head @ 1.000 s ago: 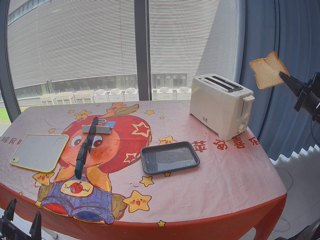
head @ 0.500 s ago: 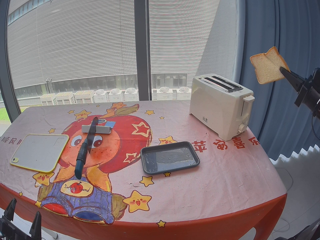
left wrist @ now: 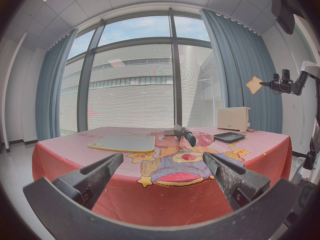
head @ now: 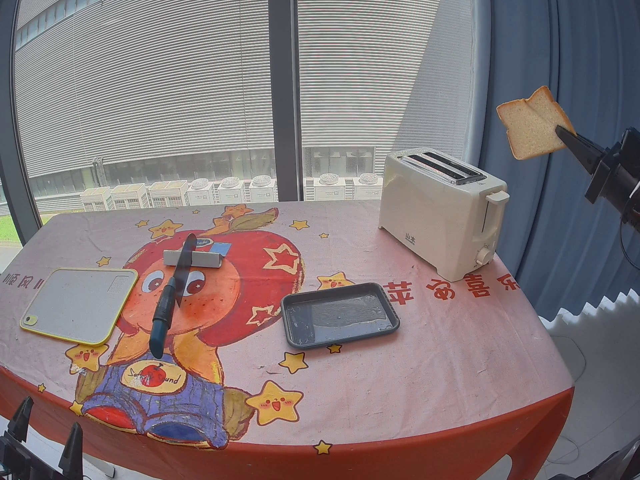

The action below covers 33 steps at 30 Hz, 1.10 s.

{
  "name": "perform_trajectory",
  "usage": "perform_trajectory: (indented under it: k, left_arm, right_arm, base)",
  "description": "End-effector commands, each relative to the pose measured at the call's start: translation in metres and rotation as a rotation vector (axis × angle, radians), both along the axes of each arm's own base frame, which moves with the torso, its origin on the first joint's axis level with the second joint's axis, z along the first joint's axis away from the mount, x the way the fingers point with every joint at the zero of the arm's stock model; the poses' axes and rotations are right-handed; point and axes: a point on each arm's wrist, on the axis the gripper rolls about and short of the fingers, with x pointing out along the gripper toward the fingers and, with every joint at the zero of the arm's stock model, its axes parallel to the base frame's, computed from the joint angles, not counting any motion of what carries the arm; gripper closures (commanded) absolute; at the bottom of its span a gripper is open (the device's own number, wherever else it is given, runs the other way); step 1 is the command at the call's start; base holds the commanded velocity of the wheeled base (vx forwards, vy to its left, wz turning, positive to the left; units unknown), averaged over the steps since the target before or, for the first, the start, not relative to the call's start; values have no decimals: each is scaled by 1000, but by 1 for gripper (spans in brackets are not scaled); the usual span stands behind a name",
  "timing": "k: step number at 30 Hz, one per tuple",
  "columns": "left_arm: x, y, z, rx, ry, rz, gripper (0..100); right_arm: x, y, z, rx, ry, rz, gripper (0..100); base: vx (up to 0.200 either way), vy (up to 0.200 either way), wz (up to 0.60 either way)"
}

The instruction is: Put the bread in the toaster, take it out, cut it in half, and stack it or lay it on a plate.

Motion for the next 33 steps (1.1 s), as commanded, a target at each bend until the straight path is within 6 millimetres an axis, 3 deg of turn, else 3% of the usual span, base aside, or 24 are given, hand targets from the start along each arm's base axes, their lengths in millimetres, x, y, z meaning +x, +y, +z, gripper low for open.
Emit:
perform_trajectory:
  k: [1, 23, 33]
  left_arm:
    - [1, 0, -4, 0, 16, 0, 0]
    - [1, 0, -4, 0, 16, -1, 0]
    - [1, 0, -4, 0, 16, -1, 0]
  right_arm:
    - [10, -3, 1, 0, 0, -12, 100]
    - [61, 11, 5, 2, 96, 37, 100]
    - [94, 20, 2, 6, 158, 38, 100]
  base:
    - [0, 0, 0]
    - [0, 0, 0]
    - [0, 0, 0]
